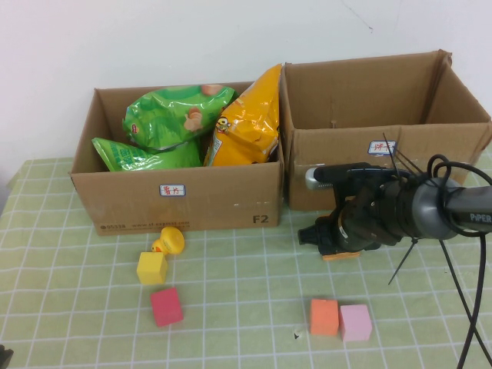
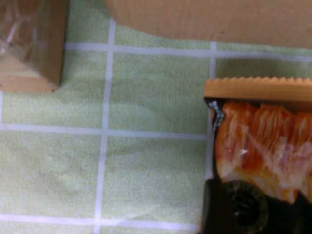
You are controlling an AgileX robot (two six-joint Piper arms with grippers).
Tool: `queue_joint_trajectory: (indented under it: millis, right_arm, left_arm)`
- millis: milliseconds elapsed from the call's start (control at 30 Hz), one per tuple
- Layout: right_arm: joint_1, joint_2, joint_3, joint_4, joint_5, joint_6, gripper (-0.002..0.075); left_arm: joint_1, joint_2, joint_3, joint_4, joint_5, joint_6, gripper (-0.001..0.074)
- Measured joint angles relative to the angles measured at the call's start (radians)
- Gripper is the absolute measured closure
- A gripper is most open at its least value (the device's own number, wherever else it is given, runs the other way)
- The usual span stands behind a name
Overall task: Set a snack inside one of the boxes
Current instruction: Pick up the biscuit
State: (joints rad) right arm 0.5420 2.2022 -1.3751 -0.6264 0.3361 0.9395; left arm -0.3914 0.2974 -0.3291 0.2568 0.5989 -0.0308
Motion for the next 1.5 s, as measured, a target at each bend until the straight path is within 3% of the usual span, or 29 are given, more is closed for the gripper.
queue_joint_trajectory:
  millis: [433, 800, 1000, 1300, 1500]
  right_arm:
    - [0.002, -0.023, -0.002, 0.003, 0.058, -0.002, 0.0363]
    - [0.004, -0.118, -0.002, 0.112, 0.117, -0.069, 0.0372]
    - [0.004, -0.096, -0.002, 0.112, 0.063, -0.072, 0.037]
    - [0.004, -0.024, -0.031, 0.043, 0.032, -0.025, 0.0222]
    - [0.004, -0.01, -0.037, -0.041, 0.055, -0.018, 0.0193]
  left_arm:
    - [0.0, 0.0, 0.0, 0.0, 0.0, 0.0, 0.0737]
    - [0.0, 0.0, 0.0, 0.0, 0.0, 0.0, 0.0737]
    - [0.0, 0.0, 0.0, -0.004, 0.0, 0.0, 0.0737]
    - [0.0, 0.0, 0.0, -0.004, 0.0, 0.0, 0.0737]
    - [0.0, 0.0, 0.0, -0.004, 0.0, 0.0, 0.0737]
